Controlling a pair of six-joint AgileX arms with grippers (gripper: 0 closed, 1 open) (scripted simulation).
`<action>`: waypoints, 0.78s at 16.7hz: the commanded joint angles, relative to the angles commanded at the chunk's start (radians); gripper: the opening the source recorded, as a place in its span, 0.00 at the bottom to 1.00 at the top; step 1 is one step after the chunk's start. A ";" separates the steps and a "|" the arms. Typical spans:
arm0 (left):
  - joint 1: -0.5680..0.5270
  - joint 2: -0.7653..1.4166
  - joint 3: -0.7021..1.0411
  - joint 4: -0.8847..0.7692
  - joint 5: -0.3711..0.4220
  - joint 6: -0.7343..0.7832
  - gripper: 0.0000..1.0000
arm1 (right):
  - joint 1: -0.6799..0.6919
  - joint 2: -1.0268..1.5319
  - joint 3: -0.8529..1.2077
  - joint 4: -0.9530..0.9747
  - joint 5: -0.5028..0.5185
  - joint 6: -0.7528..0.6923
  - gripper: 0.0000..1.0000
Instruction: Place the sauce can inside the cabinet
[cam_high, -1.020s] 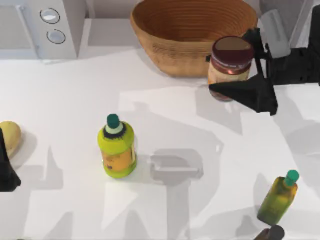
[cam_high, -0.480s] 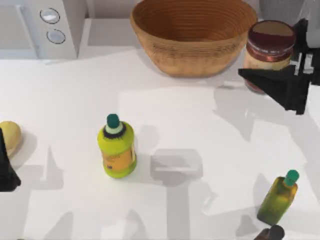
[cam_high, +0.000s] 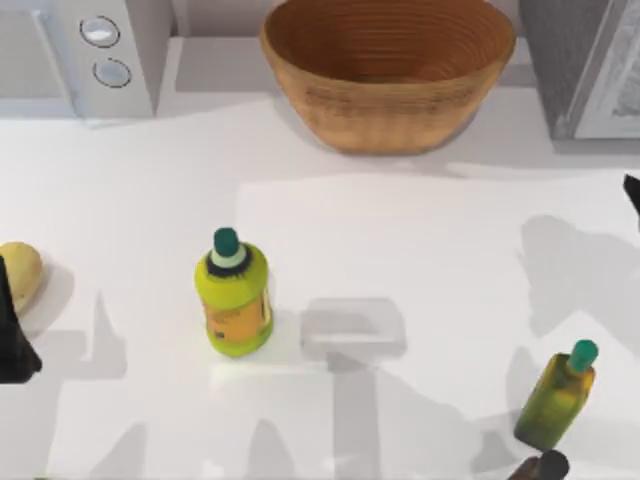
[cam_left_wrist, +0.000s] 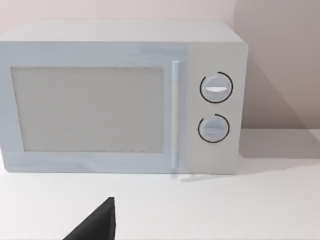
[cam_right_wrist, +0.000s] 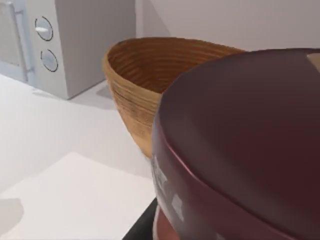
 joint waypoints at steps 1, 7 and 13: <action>0.000 0.000 0.000 0.000 0.000 0.000 1.00 | -0.007 -0.097 -0.053 -0.021 0.065 0.017 0.00; 0.000 0.000 0.000 0.000 0.000 0.000 1.00 | -0.030 -0.590 -0.323 -0.111 0.394 0.089 0.00; 0.000 0.000 0.000 0.000 0.000 0.000 1.00 | -0.034 -0.759 -0.420 -0.135 0.517 0.110 0.00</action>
